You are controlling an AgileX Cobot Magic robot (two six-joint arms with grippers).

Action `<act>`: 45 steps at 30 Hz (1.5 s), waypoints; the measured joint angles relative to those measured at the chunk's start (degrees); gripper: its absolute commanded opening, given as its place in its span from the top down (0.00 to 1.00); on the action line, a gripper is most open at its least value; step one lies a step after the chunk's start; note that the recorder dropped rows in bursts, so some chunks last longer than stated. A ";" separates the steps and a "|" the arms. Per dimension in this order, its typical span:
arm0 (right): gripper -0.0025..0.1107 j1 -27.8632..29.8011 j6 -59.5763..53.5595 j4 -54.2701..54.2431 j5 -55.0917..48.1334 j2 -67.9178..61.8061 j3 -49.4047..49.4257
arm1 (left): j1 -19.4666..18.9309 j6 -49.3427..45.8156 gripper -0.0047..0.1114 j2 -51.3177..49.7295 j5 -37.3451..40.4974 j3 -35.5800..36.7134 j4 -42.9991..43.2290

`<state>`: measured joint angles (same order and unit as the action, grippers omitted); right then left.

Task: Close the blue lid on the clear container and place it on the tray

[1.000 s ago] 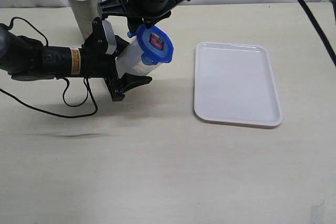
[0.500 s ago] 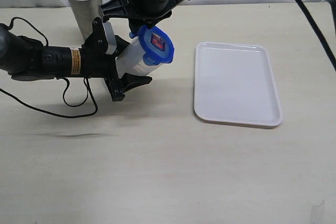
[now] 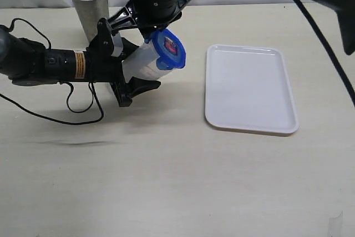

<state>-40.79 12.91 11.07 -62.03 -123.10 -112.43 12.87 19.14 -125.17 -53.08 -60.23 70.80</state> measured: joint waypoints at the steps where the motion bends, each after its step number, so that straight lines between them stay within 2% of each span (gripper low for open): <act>1: 0.70 0.00 0.00 1.50 -1.09 -0.39 0.13 | 0.00 0.09 0.96 0.00 0.23 0.00 0.32; 7: 0.69 0.34 -1.65 3.13 -1.39 -0.07 1.89 | -0.11 0.31 0.96 0.00 -0.09 0.50 1.21; 12: 0.69 -0.72 -3.08 -2.50 0.13 6.66 2.30 | -0.11 1.79 0.96 0.00 -1.67 0.50 -2.12; 18: 0.70 -0.72 -5.01 -2.00 -0.26 12.66 2.42 | -0.11 1.79 0.96 0.00 -1.82 0.50 -2.22; 19: 0.72 -0.72 -5.14 0.01 -0.25 13.78 3.00 | -0.11 1.79 0.96 0.00 -1.96 0.50 -2.22; 21: 0.84 -0.51 -5.14 2.33 0.15 15.43 5.18 | -0.11 1.79 0.96 0.00 -2.87 0.50 -2.31; 22: 0.94 -0.24 -5.14 2.48 0.69 16.09 6.26 | -0.11 1.79 0.96 0.00 -3.44 0.50 -2.31; 24: 0.94 1.48 -4.81 2.48 3.19 18.17 10.06 | -0.11 1.79 0.96 0.00 -4.60 0.40 -2.34; 29: 0.94 11.13 -4.68 -0.96 9.42 21.73 23.13 | -0.11 1.79 0.96 0.00 -8.76 0.40 -2.34; 32: 0.94 16.78 -6.03 -6.85 18.86 21.73 32.95 | -0.11 1.79 0.96 0.00 -9.26 0.40 -2.17; 35: 0.94 17.96 -10.66 -13.10 25.12 21.63 37.77 | -0.11 1.79 0.96 0.00 -9.40 0.40 -1.93; 45: 0.94 17.96 -33.64 -40.33 34.31 21.53 40.05 | -0.11 1.79 0.96 0.00 -9.86 0.40 -0.85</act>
<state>-22.84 -20.73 -29.26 -27.71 -101.57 -72.38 12.76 20.93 -125.17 -62.94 -59.83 69.95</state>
